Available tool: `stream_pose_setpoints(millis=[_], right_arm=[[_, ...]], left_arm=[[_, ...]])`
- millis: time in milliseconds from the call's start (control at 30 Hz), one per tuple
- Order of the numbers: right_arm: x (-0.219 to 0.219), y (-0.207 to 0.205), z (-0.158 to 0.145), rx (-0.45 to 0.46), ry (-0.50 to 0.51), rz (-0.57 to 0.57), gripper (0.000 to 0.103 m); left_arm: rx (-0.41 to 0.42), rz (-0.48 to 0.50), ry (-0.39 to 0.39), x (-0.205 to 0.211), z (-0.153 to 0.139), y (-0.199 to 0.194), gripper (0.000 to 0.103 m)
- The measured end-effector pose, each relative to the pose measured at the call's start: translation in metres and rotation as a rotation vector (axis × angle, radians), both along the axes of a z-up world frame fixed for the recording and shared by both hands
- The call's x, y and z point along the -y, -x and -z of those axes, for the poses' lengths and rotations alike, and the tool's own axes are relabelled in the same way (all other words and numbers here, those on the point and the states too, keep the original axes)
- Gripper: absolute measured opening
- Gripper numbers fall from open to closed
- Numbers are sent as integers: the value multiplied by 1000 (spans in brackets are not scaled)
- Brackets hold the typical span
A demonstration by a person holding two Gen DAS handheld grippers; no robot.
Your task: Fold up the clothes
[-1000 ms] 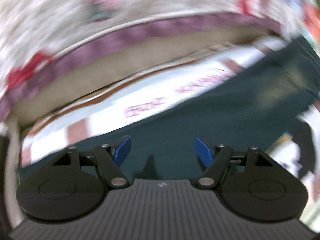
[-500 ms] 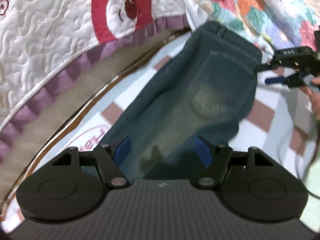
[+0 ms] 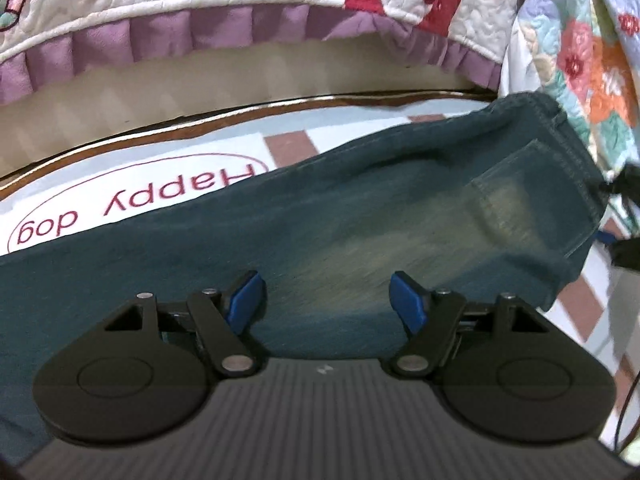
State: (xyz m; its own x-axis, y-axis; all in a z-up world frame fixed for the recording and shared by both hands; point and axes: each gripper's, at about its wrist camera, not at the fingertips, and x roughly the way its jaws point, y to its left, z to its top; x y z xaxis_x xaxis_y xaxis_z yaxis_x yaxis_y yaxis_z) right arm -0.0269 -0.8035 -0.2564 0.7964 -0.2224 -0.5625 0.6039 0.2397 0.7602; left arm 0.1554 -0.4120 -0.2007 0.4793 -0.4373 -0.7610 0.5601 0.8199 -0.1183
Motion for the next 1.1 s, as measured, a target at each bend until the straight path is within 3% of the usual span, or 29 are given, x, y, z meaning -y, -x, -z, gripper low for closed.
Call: stream_pose_setpoints(millis=[67,100,133,167,233,300,367,433,467,600,700,833,900,1033,1100], right_arm=[[-5,-11,2,29,72,-11,90],[-6,-20,3,21,119,-42,90],[-7,-29,3,11,166,-75,84],[-5,-39,1,-22,227,-131,55],[-3,-42,-21,18,297,-160,29],[-8,-42,-55,67,410,-193,27],[-26,-40,-98,97,632,-254,24],[-24,-45,-96,38,687,-264,24],[-15,-51,-84,-41,644,-259,24],[6,-57,-53,-204,478,-247,26],[15,-54,-54,-171,433,-238,27],[16,-53,-54,-166,397,-231,27],[18,-52,-51,-148,352,-218,28],[21,-49,-48,-111,265,-195,29],[24,-44,-49,-76,220,-186,30]], left_arm=[[0,4,14,-6,4,-1,71],[-1,6,20,-9,5,-2,71],[0,9,23,-11,5,-3,71],[2,17,25,-13,5,-4,71],[15,55,15,-17,5,-4,71],[46,88,-19,-20,7,-5,72],[74,113,-40,-24,10,-7,77],[61,100,-27,-33,11,-14,77],[66,100,-36,-35,14,-15,77],[122,126,-100,-35,18,-11,77],[143,110,-116,-30,15,-7,73],[114,110,88,-37,-9,15,71],[120,144,151,-28,-18,33,71],[137,244,159,13,-17,71,73],[196,313,87,45,-11,87,73]])
